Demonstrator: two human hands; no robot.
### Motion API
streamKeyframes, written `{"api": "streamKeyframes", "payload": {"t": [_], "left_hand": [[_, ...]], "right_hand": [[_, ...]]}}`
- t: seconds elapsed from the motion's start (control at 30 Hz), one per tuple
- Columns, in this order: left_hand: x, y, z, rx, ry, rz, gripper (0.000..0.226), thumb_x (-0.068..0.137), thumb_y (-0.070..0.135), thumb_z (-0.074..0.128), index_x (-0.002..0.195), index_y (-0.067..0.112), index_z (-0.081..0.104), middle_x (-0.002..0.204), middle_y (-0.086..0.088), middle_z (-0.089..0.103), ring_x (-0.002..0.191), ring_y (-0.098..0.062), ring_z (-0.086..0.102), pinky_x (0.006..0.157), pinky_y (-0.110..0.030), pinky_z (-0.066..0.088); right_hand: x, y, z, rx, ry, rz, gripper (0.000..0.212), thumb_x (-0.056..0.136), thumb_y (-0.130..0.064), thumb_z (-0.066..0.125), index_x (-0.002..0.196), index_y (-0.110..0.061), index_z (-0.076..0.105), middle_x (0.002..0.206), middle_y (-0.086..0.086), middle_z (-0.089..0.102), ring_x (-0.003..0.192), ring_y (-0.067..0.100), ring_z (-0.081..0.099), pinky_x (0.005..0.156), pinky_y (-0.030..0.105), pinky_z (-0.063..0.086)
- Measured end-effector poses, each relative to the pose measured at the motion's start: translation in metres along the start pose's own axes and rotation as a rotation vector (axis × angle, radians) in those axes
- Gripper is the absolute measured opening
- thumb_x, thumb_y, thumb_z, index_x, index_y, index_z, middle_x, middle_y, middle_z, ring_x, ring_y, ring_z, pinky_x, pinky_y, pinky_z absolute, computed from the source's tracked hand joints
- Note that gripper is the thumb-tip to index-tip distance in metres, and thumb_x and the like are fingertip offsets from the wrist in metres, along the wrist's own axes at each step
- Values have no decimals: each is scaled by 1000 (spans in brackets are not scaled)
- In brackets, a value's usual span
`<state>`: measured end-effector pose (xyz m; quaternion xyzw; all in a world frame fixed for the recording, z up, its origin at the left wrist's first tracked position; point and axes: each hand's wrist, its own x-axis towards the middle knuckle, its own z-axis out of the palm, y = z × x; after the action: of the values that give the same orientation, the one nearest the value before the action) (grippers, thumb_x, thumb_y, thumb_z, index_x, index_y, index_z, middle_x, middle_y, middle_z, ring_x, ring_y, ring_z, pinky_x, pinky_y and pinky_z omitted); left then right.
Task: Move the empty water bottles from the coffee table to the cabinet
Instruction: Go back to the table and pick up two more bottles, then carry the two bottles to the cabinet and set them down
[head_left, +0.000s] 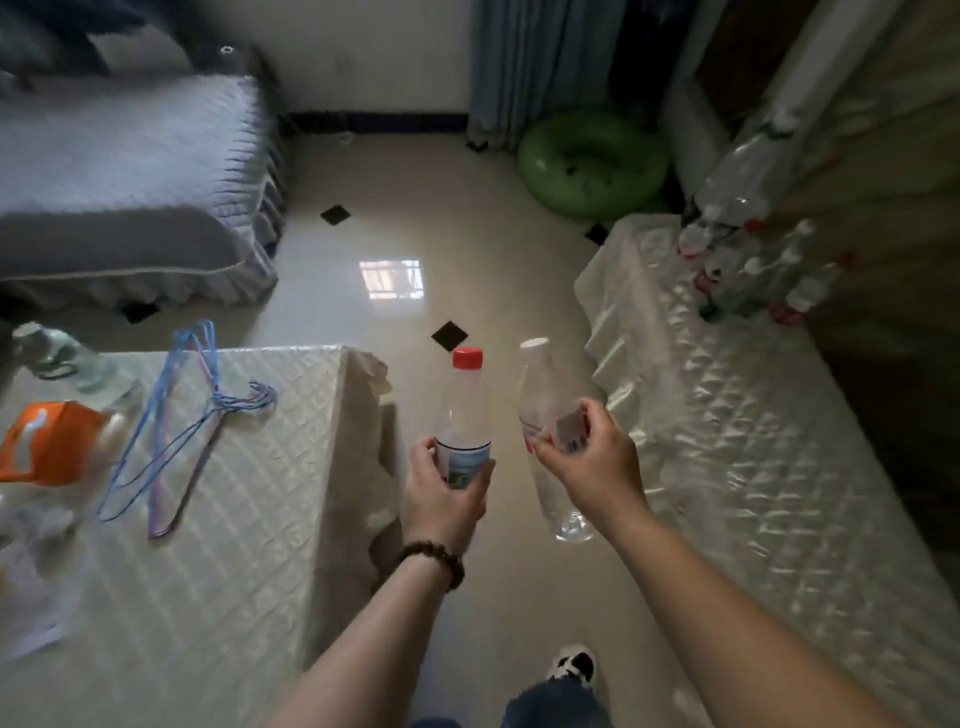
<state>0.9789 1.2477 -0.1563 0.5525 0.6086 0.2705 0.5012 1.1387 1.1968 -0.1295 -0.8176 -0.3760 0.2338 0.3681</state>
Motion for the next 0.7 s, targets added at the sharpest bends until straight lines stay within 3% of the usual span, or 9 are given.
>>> {"api": "streamKeyframes", "payload": {"t": [0.1,0.2,0.23,0.3,0.37,0.53,0.7], "left_hand": [[-1,35,78,-4,-125,33,45,78,25,76,108,22,43,89,11,56,64,6,55,47,-4,42],[-2,59,147,16,-211,70,39,77,23,76,99,29,44,85,11,57,57,12,57,46,-8,45],[-2,65,168,20,-231,73,39,76,24,77,95,34,44,86,7,60,56,11,58,46,-11,48],[0,76,202,28,-281,60,39,69,34,77,92,41,47,88,0,65,58,-2,64,51,-33,58],[7,84,230,40,-327,59,40,61,45,75,91,46,48,86,1,67,63,-17,68,50,-46,57],[31,108,288,101,-415,67,41,72,29,78,92,45,46,93,7,64,70,-11,67,58,-43,59],[76,116,342,205,-483,110,54,62,50,74,102,49,38,101,11,61,90,-14,65,73,-42,59]], "right_hand": [[23,44,-60,-19,52,42,51,69,-48,76,108,-24,54,99,-2,62,88,17,59,73,32,51],[43,86,-112,-22,109,94,46,70,-44,76,105,-23,55,99,-2,61,88,17,58,71,30,48],[49,98,-127,-18,136,119,47,70,-44,76,106,-24,55,100,-3,61,89,17,59,73,31,49],[58,120,-153,-11,186,170,47,70,-44,77,108,-25,56,100,-3,62,89,18,60,73,33,51],[67,139,-171,2,224,217,44,69,-44,76,104,-25,57,97,-2,62,86,18,60,70,32,50],[96,175,-195,26,295,318,46,70,-46,76,105,-22,57,97,0,63,84,16,59,64,24,42],[139,201,-206,32,356,408,38,73,-42,74,100,-26,55,95,-1,62,84,16,59,68,30,49]]}}
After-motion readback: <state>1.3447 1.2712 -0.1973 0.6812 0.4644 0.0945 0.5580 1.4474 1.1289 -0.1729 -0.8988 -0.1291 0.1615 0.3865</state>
